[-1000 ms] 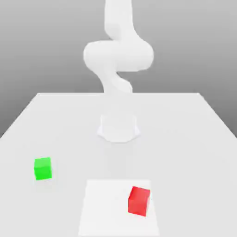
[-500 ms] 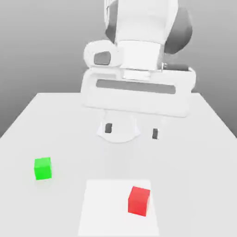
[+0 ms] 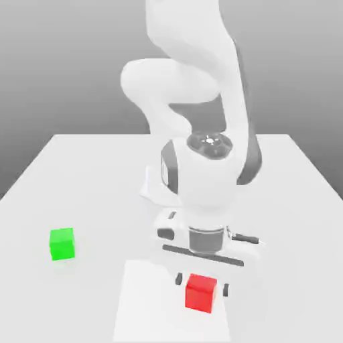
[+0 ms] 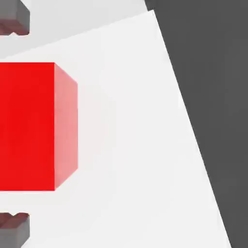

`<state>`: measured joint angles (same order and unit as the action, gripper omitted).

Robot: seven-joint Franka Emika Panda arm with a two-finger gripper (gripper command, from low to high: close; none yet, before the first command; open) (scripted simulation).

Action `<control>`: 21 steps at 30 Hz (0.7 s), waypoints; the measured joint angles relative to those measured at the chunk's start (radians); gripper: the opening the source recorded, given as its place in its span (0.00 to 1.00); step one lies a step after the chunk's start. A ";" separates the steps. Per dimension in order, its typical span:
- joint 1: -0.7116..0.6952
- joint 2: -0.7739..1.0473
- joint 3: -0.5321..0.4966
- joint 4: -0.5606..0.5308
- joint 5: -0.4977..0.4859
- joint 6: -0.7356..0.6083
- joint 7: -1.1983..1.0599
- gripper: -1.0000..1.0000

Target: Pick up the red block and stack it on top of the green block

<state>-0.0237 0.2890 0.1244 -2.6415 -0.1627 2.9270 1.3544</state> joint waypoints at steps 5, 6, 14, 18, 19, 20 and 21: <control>-0.002 0.001 0.001 0.000 -0.004 0.002 0.003 0.00; -0.012 -0.023 0.014 -0.003 0.010 -0.018 -0.007 0.00; -0.175 -0.252 -0.016 -0.067 0.101 -0.186 -0.069 0.00; -0.366 -0.332 -0.109 -0.121 0.086 -0.214 -0.049 0.00; -0.404 -0.353 -0.131 -0.135 0.085 -0.220 -0.046 0.00; -0.436 -0.374 -0.154 -0.148 0.086 -0.227 -0.044 0.00; -0.464 -0.395 -0.181 -0.162 0.087 -0.233 -0.043 0.00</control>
<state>-0.4878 -0.1063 -0.0567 -2.8035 -0.0757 2.6940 1.3117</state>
